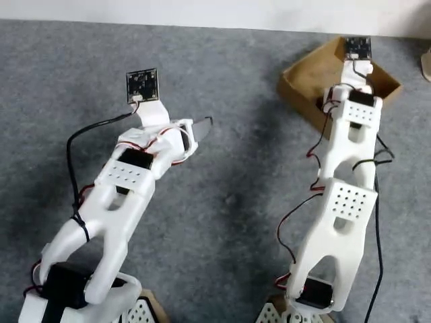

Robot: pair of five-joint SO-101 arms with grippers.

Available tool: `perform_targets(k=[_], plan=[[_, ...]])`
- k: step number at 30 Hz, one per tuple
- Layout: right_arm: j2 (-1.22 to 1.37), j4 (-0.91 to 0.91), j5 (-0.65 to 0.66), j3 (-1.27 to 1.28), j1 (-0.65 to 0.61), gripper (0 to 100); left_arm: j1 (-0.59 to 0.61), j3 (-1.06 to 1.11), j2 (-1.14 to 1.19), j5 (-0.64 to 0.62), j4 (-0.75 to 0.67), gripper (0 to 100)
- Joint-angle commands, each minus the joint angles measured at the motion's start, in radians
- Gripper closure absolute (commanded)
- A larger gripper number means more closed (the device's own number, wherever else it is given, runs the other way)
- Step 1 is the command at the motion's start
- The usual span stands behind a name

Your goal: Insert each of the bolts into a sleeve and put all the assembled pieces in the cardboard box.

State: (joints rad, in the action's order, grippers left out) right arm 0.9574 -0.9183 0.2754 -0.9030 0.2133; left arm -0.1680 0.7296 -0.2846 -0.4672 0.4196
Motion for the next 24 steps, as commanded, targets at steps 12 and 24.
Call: perform_targets(k=[12, 24], plan=[[-0.031, -0.42, -0.071, -0.415, -0.076, 99.3, 0.007, -0.047, -0.004, 0.008, -0.02, 71], [-0.027, -0.846, -0.206, -0.809, -0.17, 99.4, 0.002, -0.051, -0.004, 0.133, -0.023, 96]])
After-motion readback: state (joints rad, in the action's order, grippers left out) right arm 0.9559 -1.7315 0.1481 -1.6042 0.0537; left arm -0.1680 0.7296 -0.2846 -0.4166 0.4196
